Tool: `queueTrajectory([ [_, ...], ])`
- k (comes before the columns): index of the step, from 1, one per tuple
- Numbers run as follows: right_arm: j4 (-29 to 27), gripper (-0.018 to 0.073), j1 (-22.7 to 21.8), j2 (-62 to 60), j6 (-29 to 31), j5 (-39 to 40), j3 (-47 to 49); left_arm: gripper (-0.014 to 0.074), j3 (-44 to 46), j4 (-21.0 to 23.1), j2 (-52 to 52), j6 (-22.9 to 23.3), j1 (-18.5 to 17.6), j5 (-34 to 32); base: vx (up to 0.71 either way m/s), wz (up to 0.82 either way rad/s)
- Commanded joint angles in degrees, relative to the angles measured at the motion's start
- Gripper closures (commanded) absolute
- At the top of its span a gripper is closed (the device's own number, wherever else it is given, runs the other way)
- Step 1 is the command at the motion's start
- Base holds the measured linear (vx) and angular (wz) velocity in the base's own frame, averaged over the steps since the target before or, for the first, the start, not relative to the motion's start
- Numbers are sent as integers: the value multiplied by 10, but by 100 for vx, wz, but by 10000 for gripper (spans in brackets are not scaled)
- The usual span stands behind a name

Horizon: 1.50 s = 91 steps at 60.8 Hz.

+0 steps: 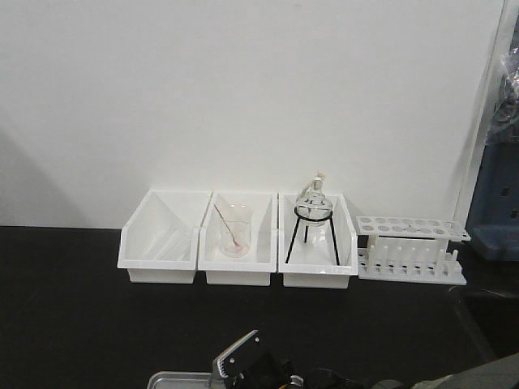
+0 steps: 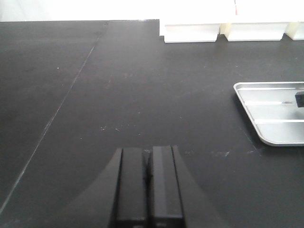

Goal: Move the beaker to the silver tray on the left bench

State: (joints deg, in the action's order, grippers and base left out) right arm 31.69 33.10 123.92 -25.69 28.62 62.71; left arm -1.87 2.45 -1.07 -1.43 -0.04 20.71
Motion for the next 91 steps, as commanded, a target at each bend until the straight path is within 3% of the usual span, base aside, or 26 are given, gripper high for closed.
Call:
queueTrajectory([
  [1,-8,306,-1,-29,0,33,13,595,-11,4,-3,0,-2,-45,0,0],
  [17,-8,-2,0,-29,-20,35,13,595,-11,4,-3,0,-2,-45,0,0],
  [26,-8,-78,0,-37,-44,32,13,595,-11,4,-3,0,-2,-45,0,0],
  [60,9,-20,-1,-157,-53,28,13,595,-11,4,-3,0,-2,-45,0,0],
  [72,31,-20,-1,-295,-67,-23,-15,595,-11,4,-3,0,-2,-45,0,0],
  [91,40,-20,-1,-592,-74,-110,-199,595,-11,4,-3,0,-2,-45,0,0],
])
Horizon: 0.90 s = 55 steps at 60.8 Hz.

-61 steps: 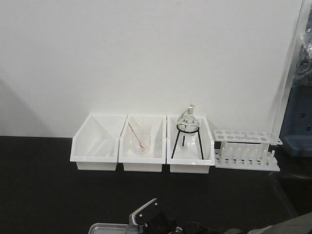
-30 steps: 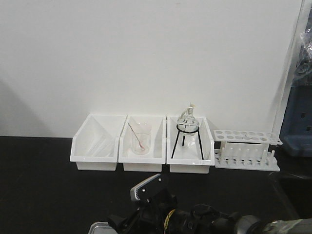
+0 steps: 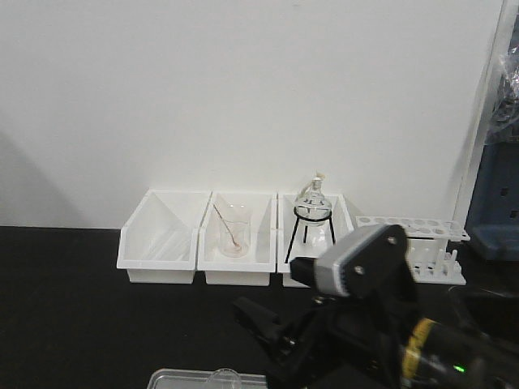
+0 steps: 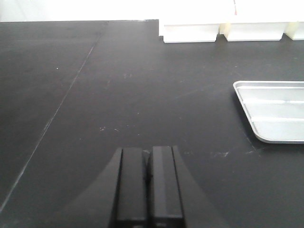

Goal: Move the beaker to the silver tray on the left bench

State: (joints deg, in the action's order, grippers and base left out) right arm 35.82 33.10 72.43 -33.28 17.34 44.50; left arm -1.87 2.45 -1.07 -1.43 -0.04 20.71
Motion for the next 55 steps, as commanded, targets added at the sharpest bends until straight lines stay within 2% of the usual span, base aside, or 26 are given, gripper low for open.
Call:
queueTrajectory([
  [1,-2,-20,-1,-88,3,-4,-22,595,-11,4,-3,0,-2,-45,0,0],
  [12,-2,-20,-1,-207,4,-86,-79,595,-11,4,-3,0,-2,-45,0,0],
  [24,-2,-20,-1,-282,4,-91,-106,595,-11,4,-3,0,-2,-45,0,0],
  [38,-2,-15,-2,-302,5,-88,-106,595,-11,4,-3,0,-2,-45,0,0],
  [42,-6,3,-8,-310,9,-110,-106,595,-11,4,-3,0,-2,-45,0,0],
  [44,-18,16,-14,-318,15,-126,-107,595,-11,4,-3,0,-2,-45,0,0],
  [49,-91,57,-50,-350,54,-134,-122,595,-11,4,-3,0,-2,-45,0,0],
  [55,-168,121,-130,-413,120,-110,-170,595,-11,4,-3,0,-2,-45,0,0],
])
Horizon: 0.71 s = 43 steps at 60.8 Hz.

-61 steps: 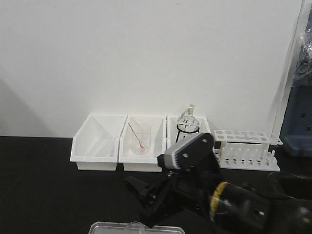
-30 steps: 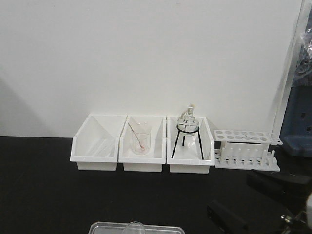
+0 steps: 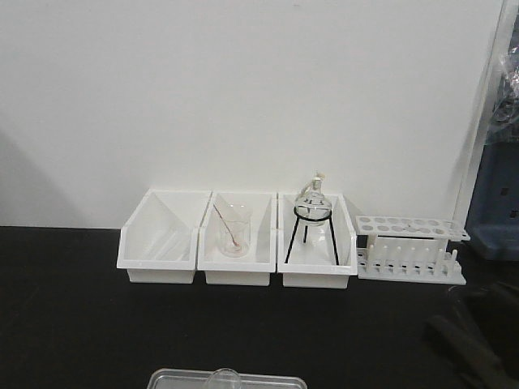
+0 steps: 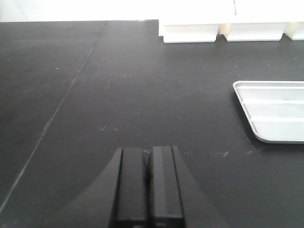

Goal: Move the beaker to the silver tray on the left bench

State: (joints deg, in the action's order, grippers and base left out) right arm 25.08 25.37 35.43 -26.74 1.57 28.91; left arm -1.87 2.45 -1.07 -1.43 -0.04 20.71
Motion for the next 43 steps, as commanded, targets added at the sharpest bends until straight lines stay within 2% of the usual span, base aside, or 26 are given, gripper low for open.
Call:
queueTrajectory([
  [1,-70,136,-63,-58,69,55,-27,595,-11,4,-3,0,-2,-45,0,0],
  [10,-129,264,-183,-181,173,86,-126,595,-11,4,-3,0,-2,-45,0,0],
  [16,-173,368,-223,-265,225,76,-188,595,-11,4,-3,0,-2,-45,0,0],
  [28,-179,577,-244,-370,241,17,-315,595,-11,4,-3,0,-2,-46,0,0],
  [29,-180,577,-242,-368,235,-20,-310,595,-11,4,-3,0,-2,-46,0,0],
  [32,-180,575,-243,-364,227,-57,-305,595,-11,5,-4,0,-2,-45,0,0],
  [43,-180,575,-244,-368,221,-52,-310,595,-11,4,-4,0,-2,-45,0,1],
])
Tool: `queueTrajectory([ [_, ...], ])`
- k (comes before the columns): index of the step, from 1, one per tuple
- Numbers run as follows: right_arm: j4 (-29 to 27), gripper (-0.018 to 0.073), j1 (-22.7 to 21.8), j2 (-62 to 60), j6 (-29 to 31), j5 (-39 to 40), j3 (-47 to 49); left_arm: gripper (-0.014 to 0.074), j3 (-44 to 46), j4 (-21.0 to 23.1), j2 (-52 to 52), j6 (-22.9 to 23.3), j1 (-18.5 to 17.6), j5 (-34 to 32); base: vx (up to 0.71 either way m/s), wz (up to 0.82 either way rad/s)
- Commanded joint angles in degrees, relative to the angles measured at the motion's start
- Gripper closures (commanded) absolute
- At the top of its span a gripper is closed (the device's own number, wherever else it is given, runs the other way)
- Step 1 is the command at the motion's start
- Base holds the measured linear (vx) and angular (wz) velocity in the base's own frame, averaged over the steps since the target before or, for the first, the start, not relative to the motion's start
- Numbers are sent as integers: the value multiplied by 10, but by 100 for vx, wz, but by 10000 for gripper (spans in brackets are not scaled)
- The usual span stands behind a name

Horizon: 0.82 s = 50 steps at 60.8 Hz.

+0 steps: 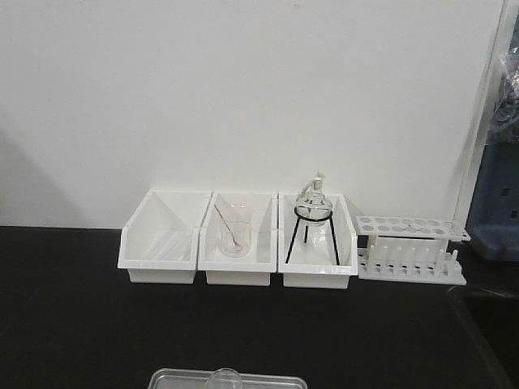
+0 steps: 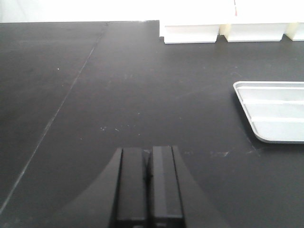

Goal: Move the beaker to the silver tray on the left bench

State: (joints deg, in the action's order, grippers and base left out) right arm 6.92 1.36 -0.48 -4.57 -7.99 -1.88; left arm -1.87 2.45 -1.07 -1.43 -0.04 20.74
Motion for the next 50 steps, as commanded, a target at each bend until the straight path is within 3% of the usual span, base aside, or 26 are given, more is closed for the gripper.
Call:
queueTrajectory([
  [1,2,575,-4,-8,-1,45,-2,595,-11,4,-4,0,-2,-45,0,1],
  [50,2,570,-4,-8,-1,45,-2,595,-11,4,-4,0,-2,-45,0,0],
])
